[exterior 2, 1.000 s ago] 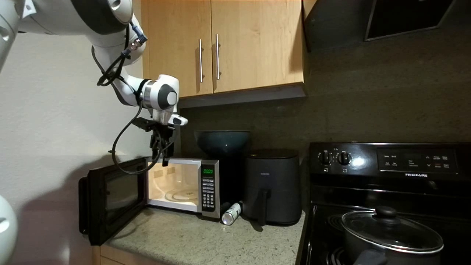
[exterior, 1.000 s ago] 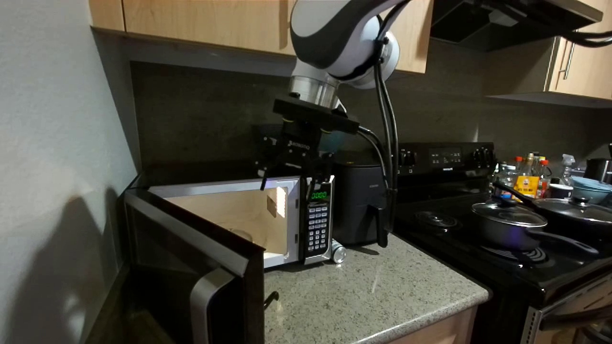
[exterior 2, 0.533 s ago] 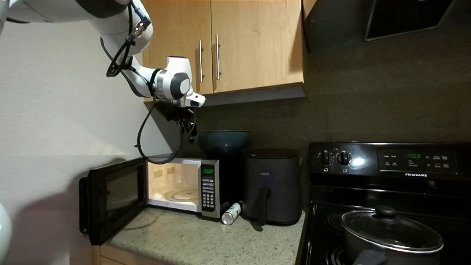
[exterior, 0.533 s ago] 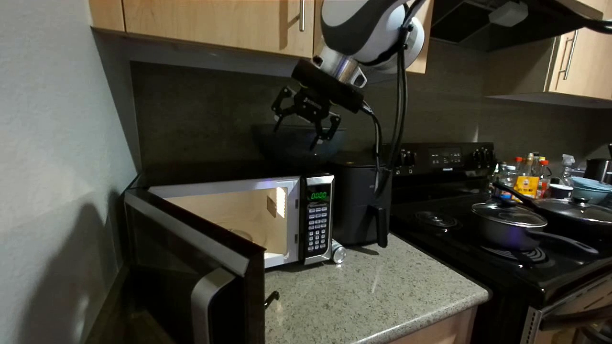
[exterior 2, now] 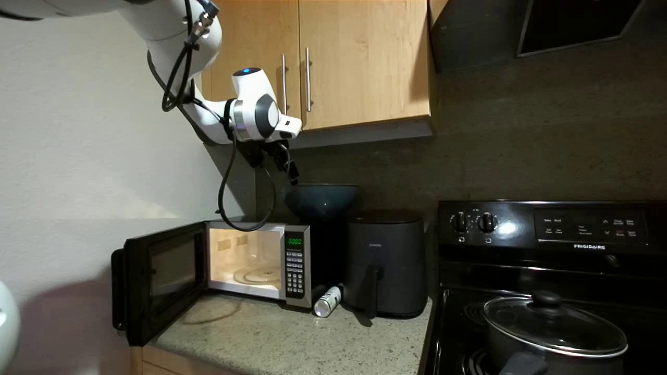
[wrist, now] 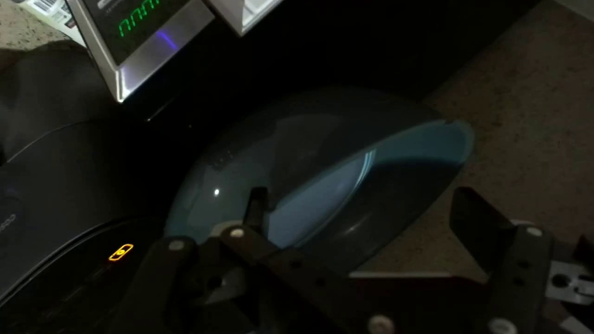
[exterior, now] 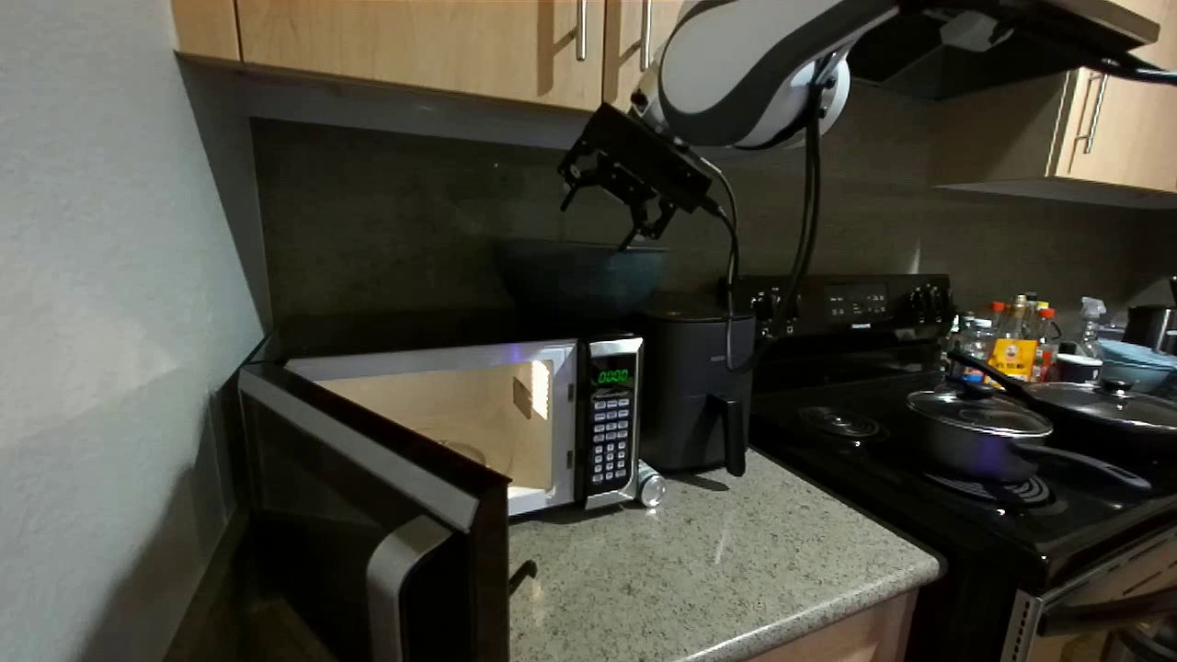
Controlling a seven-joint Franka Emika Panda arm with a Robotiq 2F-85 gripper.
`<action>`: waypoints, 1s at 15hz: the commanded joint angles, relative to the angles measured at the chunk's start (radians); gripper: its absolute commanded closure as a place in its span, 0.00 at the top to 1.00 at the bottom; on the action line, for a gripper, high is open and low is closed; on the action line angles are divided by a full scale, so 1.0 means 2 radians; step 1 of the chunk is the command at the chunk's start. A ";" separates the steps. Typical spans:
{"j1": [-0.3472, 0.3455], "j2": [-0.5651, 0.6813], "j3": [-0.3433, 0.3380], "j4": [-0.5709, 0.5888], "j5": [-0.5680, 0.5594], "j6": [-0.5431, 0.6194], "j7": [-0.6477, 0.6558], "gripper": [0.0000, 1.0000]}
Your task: Open the microwave door, place the blue bowl inside the microwave
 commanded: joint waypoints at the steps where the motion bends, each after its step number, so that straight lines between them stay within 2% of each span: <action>1: 0.003 -0.054 -0.008 -0.055 -0.007 -0.014 0.032 1.00; 4: 0.002 -0.077 -0.007 -0.076 0.002 -0.024 0.044 1.00; 5: 0.000 -0.082 -0.002 -0.082 0.022 -0.034 0.034 1.00; 6: -0.022 -0.087 0.021 -0.086 0.038 -0.051 0.027 1.00; 7: -0.026 -0.089 0.025 -0.089 0.056 -0.065 0.022 1.00; 11: -0.045 -0.087 0.041 -0.091 0.176 -0.107 -0.015 1.00; 13: -0.053 -0.084 0.042 -0.090 0.206 -0.093 -0.021 1.00; 15: -0.057 -0.091 0.043 -0.098 0.218 -0.049 -0.033 1.00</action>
